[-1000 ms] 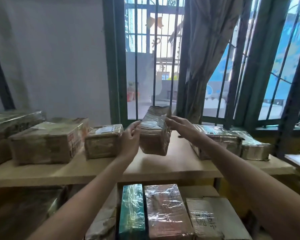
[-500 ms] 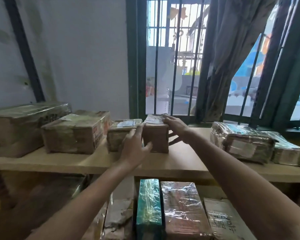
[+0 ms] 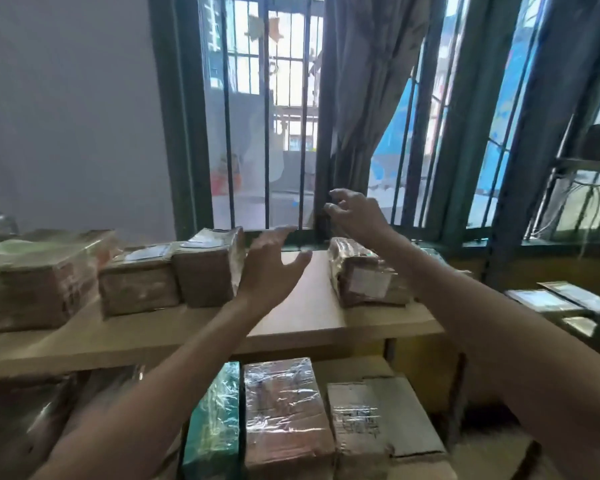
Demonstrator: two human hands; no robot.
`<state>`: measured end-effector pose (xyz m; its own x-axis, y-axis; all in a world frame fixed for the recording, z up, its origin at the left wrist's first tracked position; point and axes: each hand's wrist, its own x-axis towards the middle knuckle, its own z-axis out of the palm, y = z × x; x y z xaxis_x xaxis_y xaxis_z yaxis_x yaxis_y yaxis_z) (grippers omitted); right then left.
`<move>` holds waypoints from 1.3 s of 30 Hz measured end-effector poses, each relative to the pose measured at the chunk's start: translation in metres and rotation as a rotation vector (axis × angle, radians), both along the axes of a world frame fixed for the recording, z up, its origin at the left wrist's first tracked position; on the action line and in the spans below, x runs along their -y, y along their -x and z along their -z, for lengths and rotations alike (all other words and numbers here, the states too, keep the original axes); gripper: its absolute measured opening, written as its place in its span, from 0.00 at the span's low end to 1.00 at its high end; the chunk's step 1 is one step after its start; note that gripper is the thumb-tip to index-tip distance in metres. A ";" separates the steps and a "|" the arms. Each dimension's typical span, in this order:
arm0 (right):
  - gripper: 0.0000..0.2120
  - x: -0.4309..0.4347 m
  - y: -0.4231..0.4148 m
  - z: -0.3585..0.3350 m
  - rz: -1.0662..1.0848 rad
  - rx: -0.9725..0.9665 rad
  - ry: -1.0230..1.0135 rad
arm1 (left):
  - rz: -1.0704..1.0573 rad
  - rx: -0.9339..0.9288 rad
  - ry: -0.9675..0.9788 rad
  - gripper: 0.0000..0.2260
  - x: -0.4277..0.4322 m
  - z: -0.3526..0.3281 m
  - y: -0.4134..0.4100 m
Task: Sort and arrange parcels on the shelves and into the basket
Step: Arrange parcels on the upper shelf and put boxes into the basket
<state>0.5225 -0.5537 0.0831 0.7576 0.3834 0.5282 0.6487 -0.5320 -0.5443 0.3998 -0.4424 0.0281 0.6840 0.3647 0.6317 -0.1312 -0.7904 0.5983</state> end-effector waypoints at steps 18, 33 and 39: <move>0.45 0.095 -0.027 0.016 -0.516 -0.345 -0.145 | -0.102 0.047 0.682 0.21 0.041 -0.010 -0.056; 0.23 0.080 -0.027 0.027 -0.301 -0.092 -0.338 | 0.362 0.130 0.350 0.35 0.035 0.015 -0.025; 0.34 0.082 -0.023 0.021 -0.595 -0.331 -0.264 | 0.327 0.179 0.446 0.36 0.032 0.015 -0.023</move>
